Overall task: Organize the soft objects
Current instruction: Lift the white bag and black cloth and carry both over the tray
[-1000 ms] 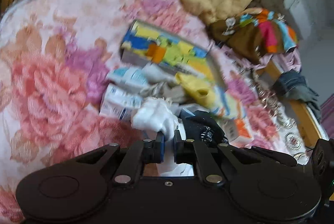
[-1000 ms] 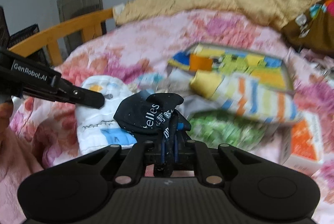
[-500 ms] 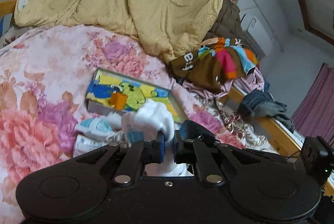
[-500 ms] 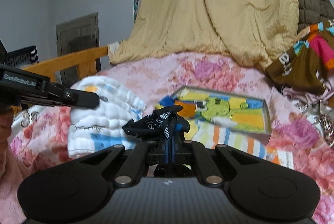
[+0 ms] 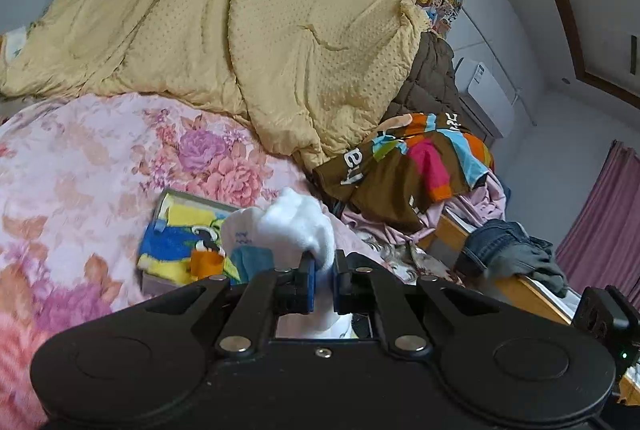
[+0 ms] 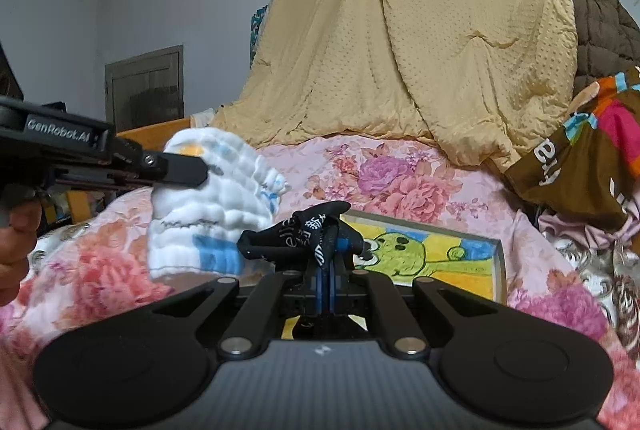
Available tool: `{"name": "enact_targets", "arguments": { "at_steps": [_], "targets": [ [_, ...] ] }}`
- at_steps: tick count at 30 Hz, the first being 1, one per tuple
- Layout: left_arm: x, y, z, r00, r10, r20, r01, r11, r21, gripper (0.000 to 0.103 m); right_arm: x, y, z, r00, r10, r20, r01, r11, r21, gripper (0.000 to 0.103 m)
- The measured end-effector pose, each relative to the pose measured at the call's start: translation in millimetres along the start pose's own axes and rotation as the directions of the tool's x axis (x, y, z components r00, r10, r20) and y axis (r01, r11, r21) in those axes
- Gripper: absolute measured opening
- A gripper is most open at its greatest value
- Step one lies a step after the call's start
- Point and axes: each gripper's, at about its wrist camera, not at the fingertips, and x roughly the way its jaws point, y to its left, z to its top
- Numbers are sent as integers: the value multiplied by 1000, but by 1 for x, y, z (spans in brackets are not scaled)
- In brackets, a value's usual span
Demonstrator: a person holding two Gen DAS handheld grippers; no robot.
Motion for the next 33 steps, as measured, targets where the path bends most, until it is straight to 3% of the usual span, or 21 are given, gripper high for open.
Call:
{"name": "enact_targets", "arguments": {
  "at_steps": [10, 19, 33],
  "targets": [
    [80, 12, 16, 1000, 28, 3, -28, 999, -22, 8, 55, -47, 9, 998, -67, -1, 67, 998, 13, 4],
    [148, 19, 12, 999, 33, 14, -32, 999, -30, 8, 103, -103, 3, 994, -98, -54, 105, 985, 137, 4],
    [201, 53, -4, 996, 74, -52, -79, 993, -93, 8, 146, -118, -10, 985, -106, -137, 131, 974, 185, 4]
  ]
}}
